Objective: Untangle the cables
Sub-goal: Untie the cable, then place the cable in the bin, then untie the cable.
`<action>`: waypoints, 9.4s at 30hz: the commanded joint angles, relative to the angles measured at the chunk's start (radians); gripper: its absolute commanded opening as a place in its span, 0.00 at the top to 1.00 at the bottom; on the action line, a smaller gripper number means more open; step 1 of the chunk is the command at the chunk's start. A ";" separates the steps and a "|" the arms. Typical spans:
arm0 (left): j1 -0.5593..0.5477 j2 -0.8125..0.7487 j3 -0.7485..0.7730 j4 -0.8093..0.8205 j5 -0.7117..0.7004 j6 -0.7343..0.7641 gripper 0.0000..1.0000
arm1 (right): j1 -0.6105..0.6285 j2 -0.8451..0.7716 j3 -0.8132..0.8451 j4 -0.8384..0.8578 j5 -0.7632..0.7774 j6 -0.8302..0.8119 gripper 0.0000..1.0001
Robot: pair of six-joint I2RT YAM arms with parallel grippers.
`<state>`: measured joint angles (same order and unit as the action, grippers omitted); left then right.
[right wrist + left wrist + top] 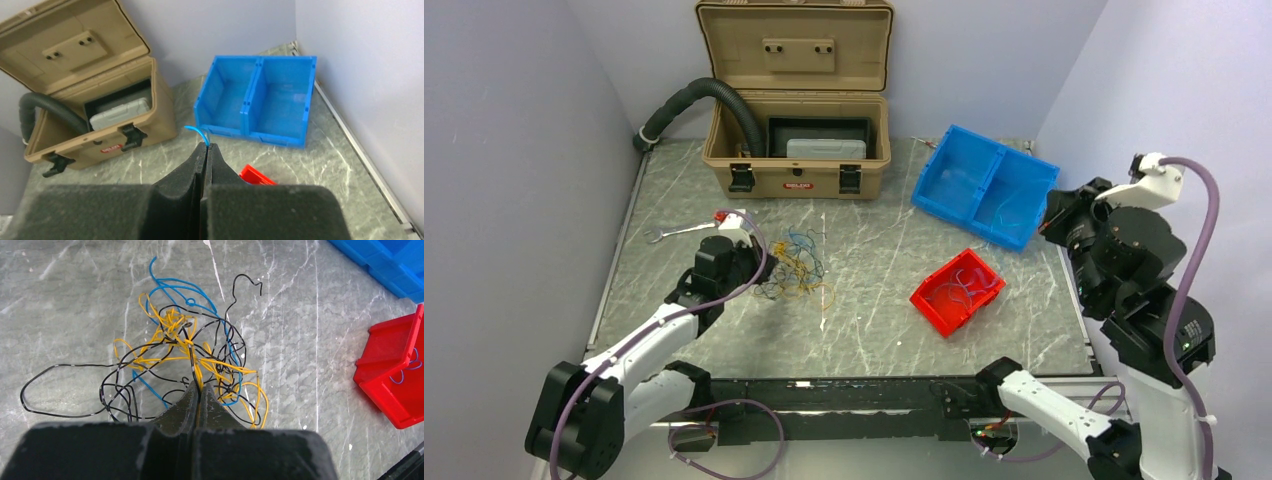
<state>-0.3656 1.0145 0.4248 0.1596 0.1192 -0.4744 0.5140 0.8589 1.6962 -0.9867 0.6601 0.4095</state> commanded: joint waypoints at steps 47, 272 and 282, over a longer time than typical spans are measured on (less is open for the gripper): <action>-0.012 0.003 0.010 0.045 0.037 0.025 1.00 | -0.022 0.175 -0.679 -0.180 -0.112 0.578 1.00; 0.109 -0.165 0.252 -0.471 -0.111 -0.117 0.94 | -0.379 0.187 -0.504 0.502 -0.652 0.053 1.00; -0.149 -0.086 0.338 -0.376 -0.178 0.003 0.28 | -0.087 0.312 -0.138 0.467 -0.718 0.013 1.00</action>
<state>-0.4820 0.9363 0.7300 -0.3611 -0.1085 -0.5465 0.3450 1.1297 1.3617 -0.5301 -0.0025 0.4484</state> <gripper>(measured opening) 0.660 0.008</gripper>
